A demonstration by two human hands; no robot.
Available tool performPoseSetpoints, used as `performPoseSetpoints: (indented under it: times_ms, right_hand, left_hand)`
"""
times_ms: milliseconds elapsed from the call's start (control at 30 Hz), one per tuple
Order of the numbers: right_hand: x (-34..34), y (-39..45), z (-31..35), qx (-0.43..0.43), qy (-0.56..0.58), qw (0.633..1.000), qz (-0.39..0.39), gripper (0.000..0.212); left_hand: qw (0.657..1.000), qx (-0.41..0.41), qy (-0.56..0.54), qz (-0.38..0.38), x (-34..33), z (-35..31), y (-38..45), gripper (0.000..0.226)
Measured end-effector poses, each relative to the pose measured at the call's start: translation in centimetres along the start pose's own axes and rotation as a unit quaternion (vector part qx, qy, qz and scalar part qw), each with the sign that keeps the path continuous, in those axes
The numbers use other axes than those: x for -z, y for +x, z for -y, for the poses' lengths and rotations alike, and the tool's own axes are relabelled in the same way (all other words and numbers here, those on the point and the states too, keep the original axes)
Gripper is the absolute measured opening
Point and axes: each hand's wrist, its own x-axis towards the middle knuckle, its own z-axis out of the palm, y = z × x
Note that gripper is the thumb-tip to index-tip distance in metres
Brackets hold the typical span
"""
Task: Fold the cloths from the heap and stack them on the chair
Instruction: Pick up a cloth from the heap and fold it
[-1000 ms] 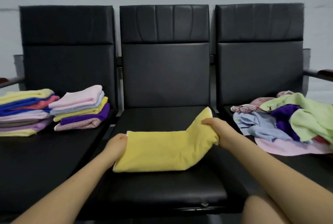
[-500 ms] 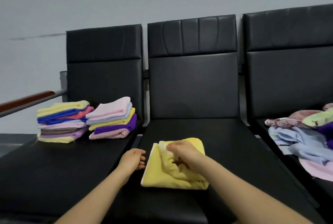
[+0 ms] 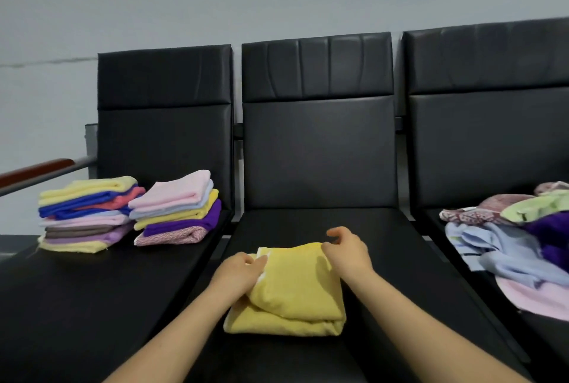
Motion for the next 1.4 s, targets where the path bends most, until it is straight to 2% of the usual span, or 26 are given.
performPoseSetpoints:
  times_ms: [67,133,233,300,367,433,500,567,633,833,933,1033,1167,1233,1333,1400]
  right_hand:
    - [0.3,0.1,-0.7,-0.057,-0.036,0.997,0.036,0.05]
    - [0.3,-0.1,-0.8,-0.086,-0.015,0.994,0.067,0.054]
    - [0.0,0.0,-0.6,-0.048,0.039,0.997,0.051,0.05]
    - [-0.1,-0.1,-0.2,-0.027,0.068,0.996,0.057,0.05]
    - [-0.4,-0.5,0.2,-0.021,0.053,0.995,0.087,0.053]
    - [-0.7,-0.8,0.4,-0.017,-0.03,0.992,0.118,0.059]
    - [-0.9,-0.9,0.4,-0.025,-0.117,0.984,0.131,0.069]
    - [-0.9,-1.1,0.5,-0.051,-0.148,0.978,0.139,0.076]
    - [-0.9,-1.5,0.8,-0.073,-0.15,0.973,0.156,0.074]
    - [-0.8,-2.1,0.5,-0.124,-0.017,0.959,0.256,0.079]
    - [-1.0,-1.8,0.2,-0.091,0.104,0.929,0.343,0.084]
    - [-1.0,-1.6,0.4,-0.068,0.228,0.891,0.387,0.068]
    - [-2.3,-0.7,3.1,-0.068,0.228,0.913,0.33,0.037]
    - [-3.5,1.0,5.6,-0.062,0.213,0.934,0.279,0.031]
    - [-5.3,4.8,10.3,-0.02,0.21,0.954,0.213,0.031]
    - [-7.3,7.9,14.1,0.008,0.224,0.957,0.186,0.038]
  left_hand:
    - [0.998,0.021,-0.044,0.025,-0.3,-0.7,-0.4,0.057]
    - [0.99,0.048,-0.116,0.059,-0.4,-1.1,-0.9,0.072]
    - [0.961,0.029,-0.273,0.041,0.5,-1.2,-1.2,0.059]
    - [0.942,0.02,-0.334,0.025,1.5,-0.8,-1.4,0.054]
    - [0.956,0.03,-0.288,0.037,2.2,0.0,-1.8,0.055]
    - [0.985,0.039,-0.16,0.051,2.1,1.2,-2.4,0.059]
    - [0.996,0.037,-0.058,0.053,1.5,2.2,-2.8,0.062]
    - [0.998,0.035,-0.03,0.045,1.3,2.5,-3.1,0.062]
    - [0.998,0.032,-0.031,0.042,1.5,2.3,-3.5,0.06]
    - [0.965,0.111,-0.21,0.108,0.5,2.3,-3.8,0.059]
    - [0.936,0.115,-0.312,0.116,0.9,2.3,-4.0,0.042]
    - [0.909,0.091,-0.396,0.097,1.9,2.3,-3.5,0.037]
    - [0.888,0.081,-0.439,0.112,4.3,2.9,-2.4,0.031]
    - [0.893,0.05,-0.429,0.129,5.9,3.1,-1.0,0.034]
    - [0.915,-0.009,-0.399,0.055,9.5,3.1,2.6,0.058]
    - [0.921,-0.03,-0.388,-0.016,13.0,2.9,5.4,0.054]
